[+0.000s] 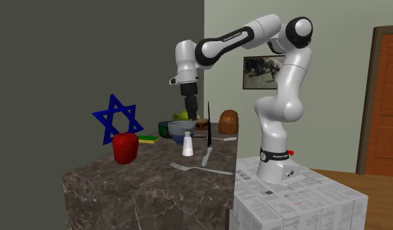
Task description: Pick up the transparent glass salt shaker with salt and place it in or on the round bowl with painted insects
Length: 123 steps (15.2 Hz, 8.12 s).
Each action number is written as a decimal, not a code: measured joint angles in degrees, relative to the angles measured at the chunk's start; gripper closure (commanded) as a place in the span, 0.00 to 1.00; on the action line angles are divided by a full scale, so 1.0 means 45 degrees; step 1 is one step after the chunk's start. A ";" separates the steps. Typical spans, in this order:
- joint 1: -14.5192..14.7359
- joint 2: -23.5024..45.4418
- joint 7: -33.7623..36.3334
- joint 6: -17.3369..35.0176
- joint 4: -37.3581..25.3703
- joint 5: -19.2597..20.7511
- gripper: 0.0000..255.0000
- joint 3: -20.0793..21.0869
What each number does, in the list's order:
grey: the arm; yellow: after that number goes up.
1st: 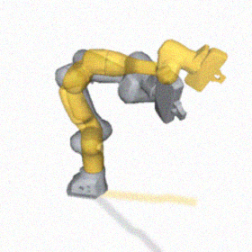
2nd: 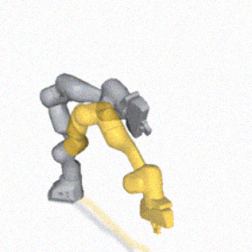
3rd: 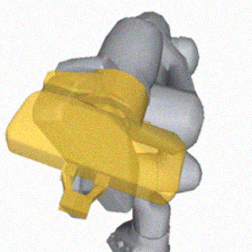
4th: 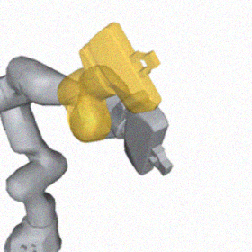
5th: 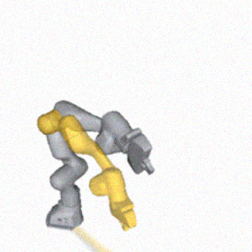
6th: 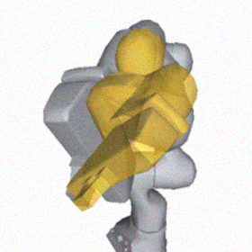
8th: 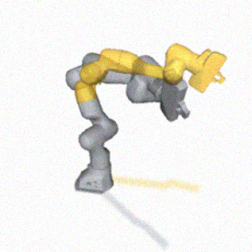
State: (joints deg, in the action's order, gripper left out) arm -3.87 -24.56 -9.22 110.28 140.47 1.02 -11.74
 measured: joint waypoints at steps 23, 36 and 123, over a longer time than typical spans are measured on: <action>-0.0126 0.2093 -0.0699 0.2491 0.0793 0.0050 1.00 -0.0537; -0.0150 0.1455 -0.0557 0.1201 0.0130 0.0150 1.00 -0.0437; -0.5260 1.1560 -1.0459 -0.3545 -1.3676 -0.2824 0.00 -0.4925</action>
State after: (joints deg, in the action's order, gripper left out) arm -27.54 27.46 -56.28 94.33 78.92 -11.69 -33.90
